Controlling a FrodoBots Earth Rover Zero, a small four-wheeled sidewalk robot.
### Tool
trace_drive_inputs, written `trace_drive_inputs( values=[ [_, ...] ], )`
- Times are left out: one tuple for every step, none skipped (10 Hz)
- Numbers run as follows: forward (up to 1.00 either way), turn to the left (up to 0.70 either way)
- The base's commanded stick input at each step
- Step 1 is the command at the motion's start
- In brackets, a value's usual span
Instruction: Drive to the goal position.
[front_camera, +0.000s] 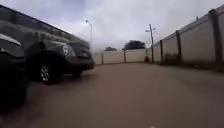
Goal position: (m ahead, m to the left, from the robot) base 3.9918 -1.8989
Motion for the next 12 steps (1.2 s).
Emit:
trace_drive_inputs(
  values=[
    [0.5, 0.0],
    [0.5, 0.0],
    [0.5, 0.0],
    [0.5, 0.0],
    [0.5, 0.0],
    [0.5, 0.0],
    [0.5, 0.0],
    [0.5, 0.0],
    [0.5, 0.0],
    [0.5, 0.0],
    [0.5, 0.0],
    [0.5, 0.0]
  ],
)
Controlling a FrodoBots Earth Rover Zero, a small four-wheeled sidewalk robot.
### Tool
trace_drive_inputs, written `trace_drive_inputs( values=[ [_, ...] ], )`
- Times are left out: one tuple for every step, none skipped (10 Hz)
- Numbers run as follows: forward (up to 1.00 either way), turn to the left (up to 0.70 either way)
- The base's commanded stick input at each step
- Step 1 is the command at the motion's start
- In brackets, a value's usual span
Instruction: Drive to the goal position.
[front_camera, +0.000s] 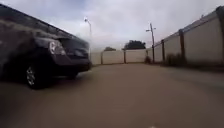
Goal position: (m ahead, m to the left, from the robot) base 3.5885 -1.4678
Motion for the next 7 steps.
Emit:
trace_drive_inputs(
  values=[
    [0.5, 0.0],
    [0.5, 0.0],
    [0.5, 0.0],
    [0.5, 0.0],
    [0.5, 0.0],
    [0.5, 0.0],
    [0.5, 0.0]
  ],
)
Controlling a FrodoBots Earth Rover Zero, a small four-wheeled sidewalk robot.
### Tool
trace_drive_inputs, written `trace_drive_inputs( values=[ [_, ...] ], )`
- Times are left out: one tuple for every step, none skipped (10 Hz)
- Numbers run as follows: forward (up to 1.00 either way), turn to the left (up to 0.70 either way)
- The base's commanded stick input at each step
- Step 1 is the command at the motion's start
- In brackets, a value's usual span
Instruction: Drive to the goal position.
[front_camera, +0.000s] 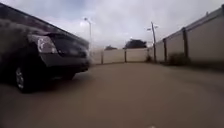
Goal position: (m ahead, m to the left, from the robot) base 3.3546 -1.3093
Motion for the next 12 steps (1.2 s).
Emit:
trace_drive_inputs(
  values=[
    [0.5, 0.0],
    [0.5, 0.0],
    [0.5, 0.0],
    [0.5, 0.0],
    [0.5, 0.0],
    [0.5, 0.0],
    [0.5, 0.0],
    [0.5, 0.0],
    [0.5, 0.0],
    [0.5, 0.0],
    [0.5, 0.0],
    [0.5, 0.0]
  ],
)
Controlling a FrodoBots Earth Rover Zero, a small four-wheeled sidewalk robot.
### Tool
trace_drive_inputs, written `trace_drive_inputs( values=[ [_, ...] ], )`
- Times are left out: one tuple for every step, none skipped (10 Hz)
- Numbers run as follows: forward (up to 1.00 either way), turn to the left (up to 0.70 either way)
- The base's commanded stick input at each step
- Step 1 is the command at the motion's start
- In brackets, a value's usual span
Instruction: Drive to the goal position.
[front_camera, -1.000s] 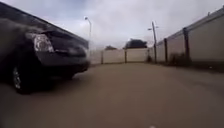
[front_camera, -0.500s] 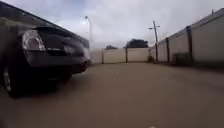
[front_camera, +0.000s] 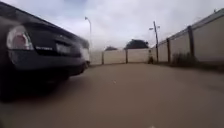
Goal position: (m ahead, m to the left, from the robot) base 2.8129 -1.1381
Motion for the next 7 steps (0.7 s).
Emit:
trace_drive_inputs(
  values=[
    [0.5, 0.0],
    [0.5, 0.0],
    [0.5, 0.0],
    [0.5, 0.0],
    [0.5, 0.0],
    [0.5, 0.0],
    [0.5, 0.0]
  ],
)
